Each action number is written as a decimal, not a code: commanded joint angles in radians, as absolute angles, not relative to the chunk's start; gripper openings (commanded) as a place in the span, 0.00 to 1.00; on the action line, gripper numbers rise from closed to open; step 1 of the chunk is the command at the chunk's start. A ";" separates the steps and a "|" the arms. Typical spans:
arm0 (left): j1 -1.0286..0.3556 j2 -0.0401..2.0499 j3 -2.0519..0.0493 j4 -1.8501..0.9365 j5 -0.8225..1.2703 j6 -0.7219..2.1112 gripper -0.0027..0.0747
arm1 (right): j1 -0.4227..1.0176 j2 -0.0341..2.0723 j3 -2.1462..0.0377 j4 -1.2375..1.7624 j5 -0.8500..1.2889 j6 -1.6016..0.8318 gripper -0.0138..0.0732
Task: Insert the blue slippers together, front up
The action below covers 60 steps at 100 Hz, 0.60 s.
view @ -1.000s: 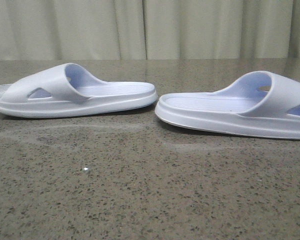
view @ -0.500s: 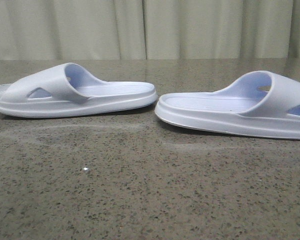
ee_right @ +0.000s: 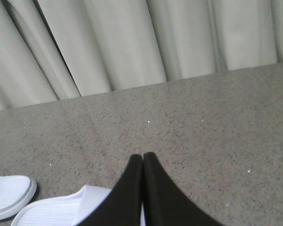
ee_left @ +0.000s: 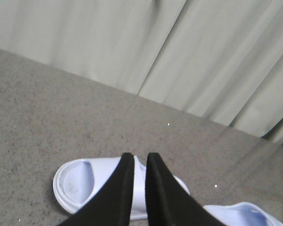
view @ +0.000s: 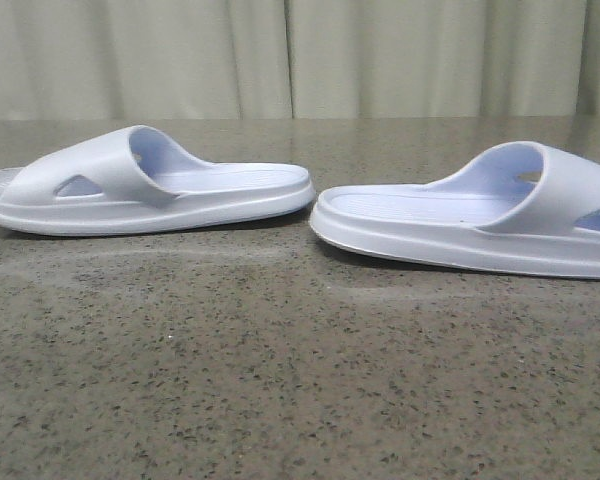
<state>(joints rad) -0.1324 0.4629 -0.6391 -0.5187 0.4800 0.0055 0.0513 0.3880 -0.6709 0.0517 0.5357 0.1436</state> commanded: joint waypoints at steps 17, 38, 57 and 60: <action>-0.139 0.509 -0.669 -0.533 0.446 0.008 0.29 | 0.045 0.417 -0.705 0.129 0.485 0.143 0.24; -0.139 0.509 -0.669 -0.535 0.446 0.008 0.72 | 0.045 0.417 -0.705 0.133 0.478 0.143 0.60; -0.137 0.530 -0.669 -0.535 0.444 -0.023 0.73 | 0.045 0.417 -0.705 0.133 0.474 0.143 0.64; -0.137 0.542 -0.669 -0.535 0.442 -0.041 0.73 | 0.045 0.417 -0.705 0.133 0.474 0.143 0.64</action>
